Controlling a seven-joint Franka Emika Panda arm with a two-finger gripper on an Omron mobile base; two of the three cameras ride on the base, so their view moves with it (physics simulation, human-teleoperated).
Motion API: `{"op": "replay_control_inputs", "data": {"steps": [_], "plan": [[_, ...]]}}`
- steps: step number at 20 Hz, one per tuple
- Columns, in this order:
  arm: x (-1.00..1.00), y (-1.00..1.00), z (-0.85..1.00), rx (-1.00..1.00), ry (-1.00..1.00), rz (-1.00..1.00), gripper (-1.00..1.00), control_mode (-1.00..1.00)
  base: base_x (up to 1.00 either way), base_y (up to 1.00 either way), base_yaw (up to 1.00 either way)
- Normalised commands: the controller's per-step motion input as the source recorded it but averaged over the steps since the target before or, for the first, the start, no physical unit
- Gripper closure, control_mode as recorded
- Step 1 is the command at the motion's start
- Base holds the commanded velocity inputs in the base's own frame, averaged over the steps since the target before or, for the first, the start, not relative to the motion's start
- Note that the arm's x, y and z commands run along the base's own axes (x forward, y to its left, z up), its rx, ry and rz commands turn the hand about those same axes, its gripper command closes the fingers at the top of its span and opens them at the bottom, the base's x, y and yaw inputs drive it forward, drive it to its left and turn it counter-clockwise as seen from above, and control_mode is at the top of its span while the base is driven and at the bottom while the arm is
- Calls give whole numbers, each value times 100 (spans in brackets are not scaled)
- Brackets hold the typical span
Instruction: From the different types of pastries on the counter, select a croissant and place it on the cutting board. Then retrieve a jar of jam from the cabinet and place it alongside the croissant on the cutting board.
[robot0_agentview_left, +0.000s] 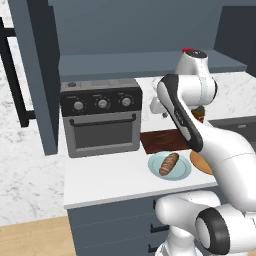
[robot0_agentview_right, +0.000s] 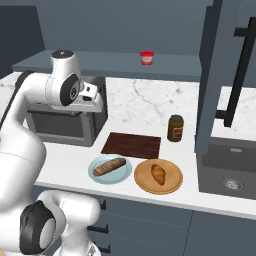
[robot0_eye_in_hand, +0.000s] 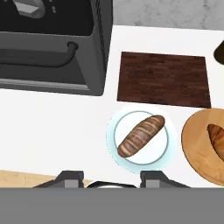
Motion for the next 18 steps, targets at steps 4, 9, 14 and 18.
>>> {"op": "replay_control_inputs", "data": {"steps": [4,9,14,18], "plan": [[0,-9,4,0,0,0,-100,-100,0,0,0],[0,-13,14,0,0,0,-100,-100,0,0,0],[5,-5,6,0,0,1,-100,-100,0,0,0],[0,-19,11,0,0,0,-100,-100,0,0,0]]}}
